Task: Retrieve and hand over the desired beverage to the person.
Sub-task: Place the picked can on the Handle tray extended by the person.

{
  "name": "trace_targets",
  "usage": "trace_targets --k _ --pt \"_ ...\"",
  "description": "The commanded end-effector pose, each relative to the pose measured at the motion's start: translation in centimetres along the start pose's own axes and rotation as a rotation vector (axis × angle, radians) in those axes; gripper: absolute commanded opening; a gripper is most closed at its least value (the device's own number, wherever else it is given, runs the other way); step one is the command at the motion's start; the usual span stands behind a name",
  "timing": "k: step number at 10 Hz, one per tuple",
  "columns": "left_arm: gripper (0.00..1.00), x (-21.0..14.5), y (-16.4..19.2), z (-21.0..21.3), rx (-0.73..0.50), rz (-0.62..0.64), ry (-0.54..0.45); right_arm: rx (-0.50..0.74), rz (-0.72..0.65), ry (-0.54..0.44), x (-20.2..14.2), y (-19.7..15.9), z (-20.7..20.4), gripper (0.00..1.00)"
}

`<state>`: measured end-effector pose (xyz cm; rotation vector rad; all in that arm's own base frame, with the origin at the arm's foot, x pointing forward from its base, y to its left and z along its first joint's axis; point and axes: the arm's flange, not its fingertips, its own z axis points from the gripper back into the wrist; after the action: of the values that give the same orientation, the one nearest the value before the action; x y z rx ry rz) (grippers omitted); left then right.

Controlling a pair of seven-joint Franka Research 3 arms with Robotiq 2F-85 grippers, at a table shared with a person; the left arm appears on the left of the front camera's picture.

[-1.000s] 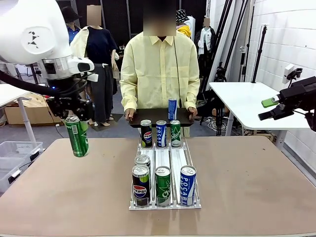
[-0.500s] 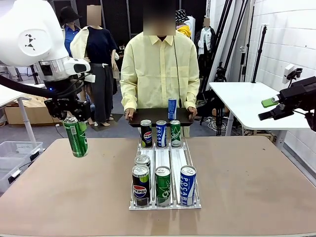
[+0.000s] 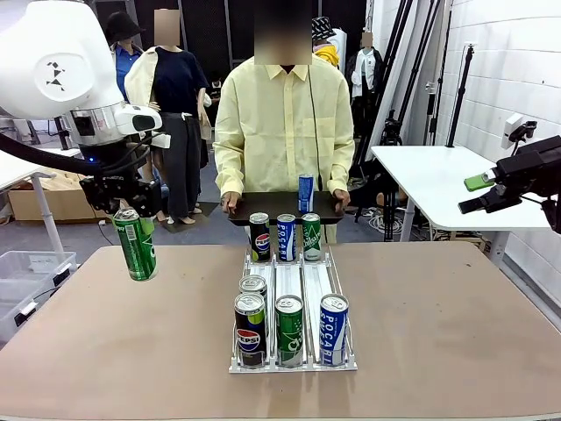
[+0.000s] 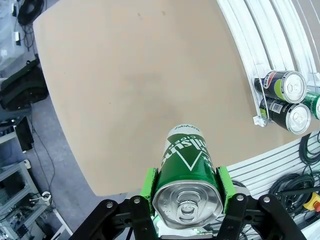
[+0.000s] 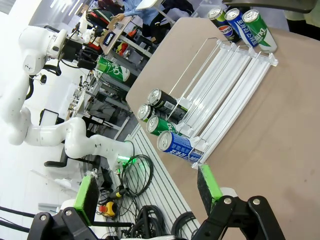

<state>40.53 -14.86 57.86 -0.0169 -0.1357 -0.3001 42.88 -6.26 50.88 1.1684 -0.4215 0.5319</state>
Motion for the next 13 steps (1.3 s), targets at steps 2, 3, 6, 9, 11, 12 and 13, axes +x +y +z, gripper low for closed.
trace_targets --k 2,3,6,9,11,12,13 --pt "0.0 -0.08 0.17 0.41 -0.001 0.007 -0.003 0.0 0.002 -0.006 0.11 0.06 -0.05 1.0" --pt "0.0 -0.08 0.17 0.41 -0.001 0.007 -0.003 0.0 0.002 -0.006 0.11 0.06 -0.05 1.0" --pt "0.0 -0.08 0.17 0.41 -0.001 0.007 -0.003 0.0 0.002 -0.006 0.11 0.06 -0.05 1.0" --pt "0.0 -0.08 0.17 0.41 -0.001 0.007 -0.003 0.0 0.002 -0.006 0.11 0.06 -0.05 1.0" --pt "0.0 -0.08 0.17 0.41 -0.001 0.007 -0.003 0.0 0.002 -0.006 0.11 0.06 -0.05 1.0" --pt "0.0 -0.08 0.17 0.41 -0.001 0.007 -0.003 0.0 0.002 -0.006 0.11 0.06 -0.05 1.0" --pt "0.0 -0.08 0.17 0.41 -0.001 0.007 -0.003 0.0 0.002 -0.006 0.11 0.06 -0.05 1.0"
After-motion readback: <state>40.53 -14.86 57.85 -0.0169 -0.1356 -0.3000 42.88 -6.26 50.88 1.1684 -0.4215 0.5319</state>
